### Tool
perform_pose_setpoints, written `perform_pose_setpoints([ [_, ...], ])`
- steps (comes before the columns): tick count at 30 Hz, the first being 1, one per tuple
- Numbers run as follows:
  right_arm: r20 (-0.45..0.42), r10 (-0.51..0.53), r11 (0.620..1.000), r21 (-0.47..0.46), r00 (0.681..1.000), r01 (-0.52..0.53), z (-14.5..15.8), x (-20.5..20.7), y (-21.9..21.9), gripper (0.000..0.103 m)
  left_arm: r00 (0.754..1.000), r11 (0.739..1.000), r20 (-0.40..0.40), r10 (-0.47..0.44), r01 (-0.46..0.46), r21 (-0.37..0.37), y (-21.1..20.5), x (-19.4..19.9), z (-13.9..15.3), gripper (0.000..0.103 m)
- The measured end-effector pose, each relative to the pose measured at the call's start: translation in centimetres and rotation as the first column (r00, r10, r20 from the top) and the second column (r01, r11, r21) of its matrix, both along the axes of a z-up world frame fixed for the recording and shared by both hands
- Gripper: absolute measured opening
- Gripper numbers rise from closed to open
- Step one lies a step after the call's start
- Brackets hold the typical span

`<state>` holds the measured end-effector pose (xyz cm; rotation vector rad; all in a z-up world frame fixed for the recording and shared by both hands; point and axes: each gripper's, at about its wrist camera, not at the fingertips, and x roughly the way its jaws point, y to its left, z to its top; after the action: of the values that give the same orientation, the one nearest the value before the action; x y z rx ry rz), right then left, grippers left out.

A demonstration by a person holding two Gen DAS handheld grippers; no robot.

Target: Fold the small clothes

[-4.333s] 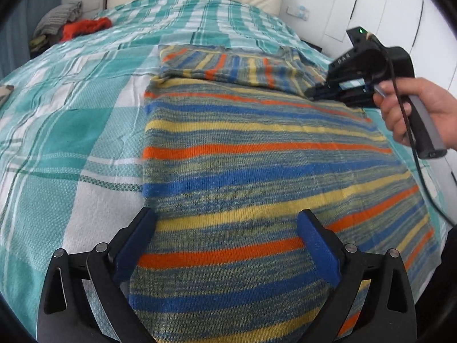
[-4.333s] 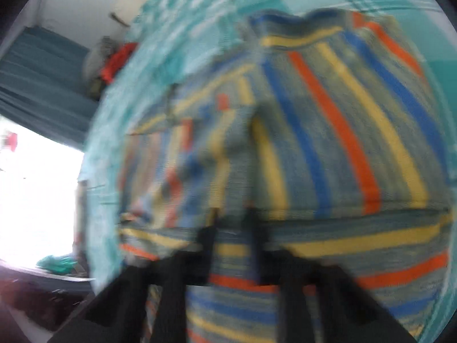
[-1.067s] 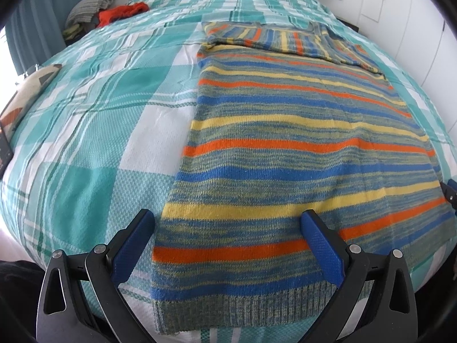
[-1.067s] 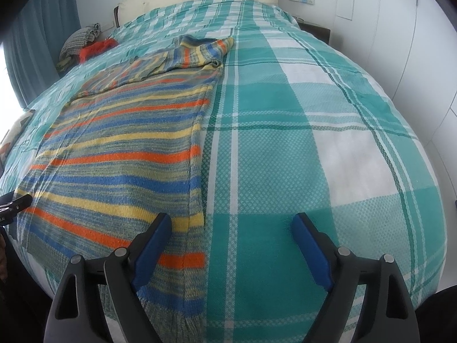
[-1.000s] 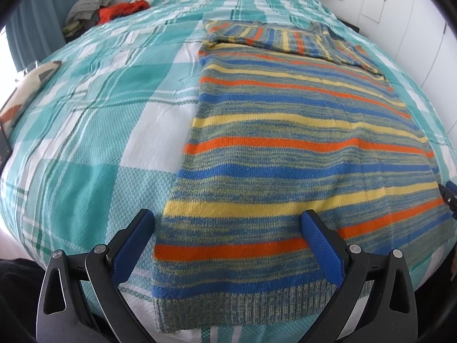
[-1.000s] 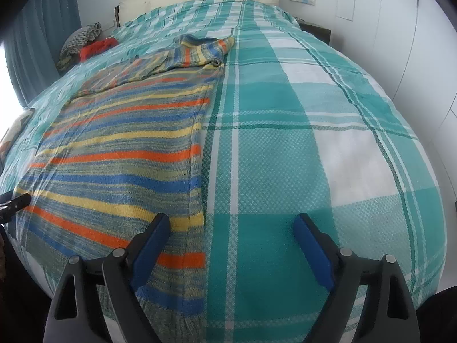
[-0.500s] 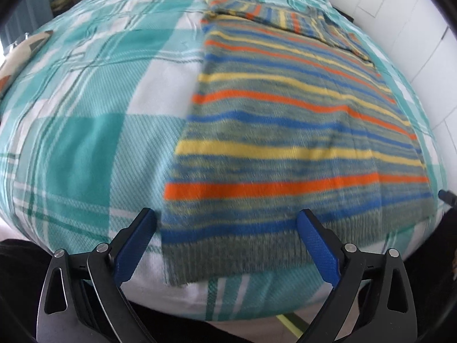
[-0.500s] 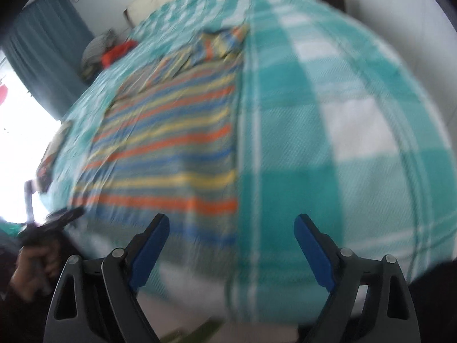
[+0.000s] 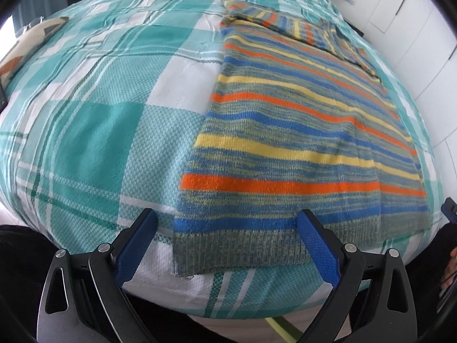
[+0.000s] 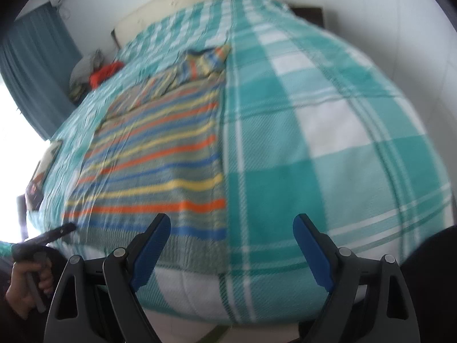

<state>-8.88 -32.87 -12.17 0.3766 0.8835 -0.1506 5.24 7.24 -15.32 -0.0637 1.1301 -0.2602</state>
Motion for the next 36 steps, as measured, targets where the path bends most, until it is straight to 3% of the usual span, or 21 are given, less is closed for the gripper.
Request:
perform_pose_setpoints([
  [16,0.034,-0.041,0.999,0.023,0.999,0.041,0.3,-0.4,-0.6,0.087,0.994,0.991,-0.006,0.113,-0.113,-0.078,2.8,-0.1,1.0,0.098],
  [20,0.035,-0.020,0.998,0.067,0.999,0.018,0.6,-0.8,-0.7,0.087,0.996,0.987,-0.044,0.083,-0.088,-0.131,2.8,0.1,0.5,0.096],
  [24,0.002,0.058,0.987,0.148,0.998,-0.057,0.0,-0.4,0.1,0.087,0.999,0.996,-0.034,0.007,-0.010,-0.086,1.0,0.3,0.2,0.091],
  [28,-0.005,0.093,0.987,0.129,0.996,-0.092,-0.3,0.6,0.9,0.087,0.999,0.999,-0.031,-0.034,0.033,-0.031,-0.1,0.5,0.1,0.076],
  [30,-0.085,0.133,0.982,0.147,0.988,-0.119,-1.6,1.6,1.2,0.087,0.999,0.999,-0.038,-0.037,0.037,-0.005,-0.2,0.4,0.2,0.065],
  [31,-0.121,0.151,0.977,0.171,0.981,-0.130,-2.4,1.9,1.4,0.082,0.998,0.999,-0.043,-0.038,0.038,0.012,-0.4,0.4,0.2,0.054],
  [32,-0.151,0.170,0.971,0.197,0.974,-0.139,-3.1,2.1,1.4,0.067,0.998,0.998,-0.044,-0.041,0.043,0.039,-0.5,0.2,0.3,0.041],
  [34,-0.175,0.177,0.972,0.186,0.968,-0.144,-3.5,2.0,1.7,0.057,0.997,0.995,-0.046,-0.054,0.057,0.076,-0.9,0.0,0.3,0.024],
  [35,-0.178,0.176,0.974,0.176,0.968,-0.145,-3.5,2.0,1.7,0.046,0.997,0.994,-0.049,-0.058,0.062,0.086,-1.1,-0.2,0.3,0.014],
  [36,-0.185,0.176,0.975,0.170,0.967,-0.144,-3.6,2.1,1.7,0.033,0.997,0.994,-0.053,-0.061,0.066,0.087,-1.3,-0.2,0.2,0.010],
])
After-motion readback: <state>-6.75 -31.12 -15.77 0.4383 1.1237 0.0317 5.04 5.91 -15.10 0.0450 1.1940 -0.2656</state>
